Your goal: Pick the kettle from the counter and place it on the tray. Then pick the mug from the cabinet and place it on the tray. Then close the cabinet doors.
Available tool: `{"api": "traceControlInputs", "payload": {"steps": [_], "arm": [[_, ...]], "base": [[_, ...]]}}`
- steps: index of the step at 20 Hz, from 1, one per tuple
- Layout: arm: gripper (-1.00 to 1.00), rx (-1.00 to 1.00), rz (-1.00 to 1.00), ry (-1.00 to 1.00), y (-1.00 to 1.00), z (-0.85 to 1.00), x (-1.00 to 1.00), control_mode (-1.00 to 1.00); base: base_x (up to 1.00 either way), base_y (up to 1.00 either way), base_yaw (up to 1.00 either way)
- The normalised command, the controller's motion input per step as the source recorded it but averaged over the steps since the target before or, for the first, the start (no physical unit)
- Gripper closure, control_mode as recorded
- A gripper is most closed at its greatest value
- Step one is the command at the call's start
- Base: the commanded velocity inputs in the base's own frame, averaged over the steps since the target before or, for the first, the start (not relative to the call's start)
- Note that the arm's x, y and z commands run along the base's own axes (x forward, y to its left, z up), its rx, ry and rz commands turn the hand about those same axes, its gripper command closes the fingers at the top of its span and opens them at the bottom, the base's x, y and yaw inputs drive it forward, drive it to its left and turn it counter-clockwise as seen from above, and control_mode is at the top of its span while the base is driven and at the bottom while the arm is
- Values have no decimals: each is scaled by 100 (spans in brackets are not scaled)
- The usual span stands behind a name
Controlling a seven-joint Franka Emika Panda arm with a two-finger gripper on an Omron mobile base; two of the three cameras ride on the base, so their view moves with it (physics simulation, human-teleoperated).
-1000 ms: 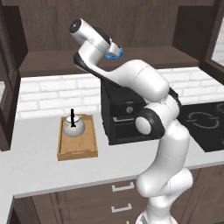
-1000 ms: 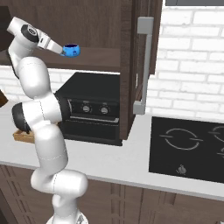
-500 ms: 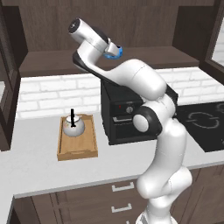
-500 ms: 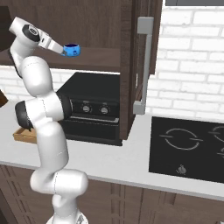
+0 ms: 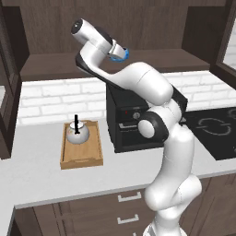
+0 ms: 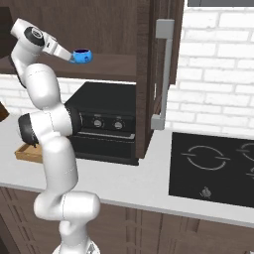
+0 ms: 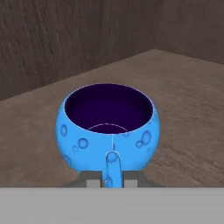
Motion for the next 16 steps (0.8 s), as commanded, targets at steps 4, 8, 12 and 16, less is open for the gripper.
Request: {"api": "traceControlInputs", "payload": {"steps": [4,8,12,16], "arm": [[100,1,-4,0,-12,0,-1,-100],[100,0,0,0,-11,0,-11,-100],[100,0,0,-6,-14,-1,-48,-100],[100,0,2,-19,-15,-1,-99,-100]], "base": [[0,0,0],[0,0,0],[0,0,0],[0,0,0]]}}
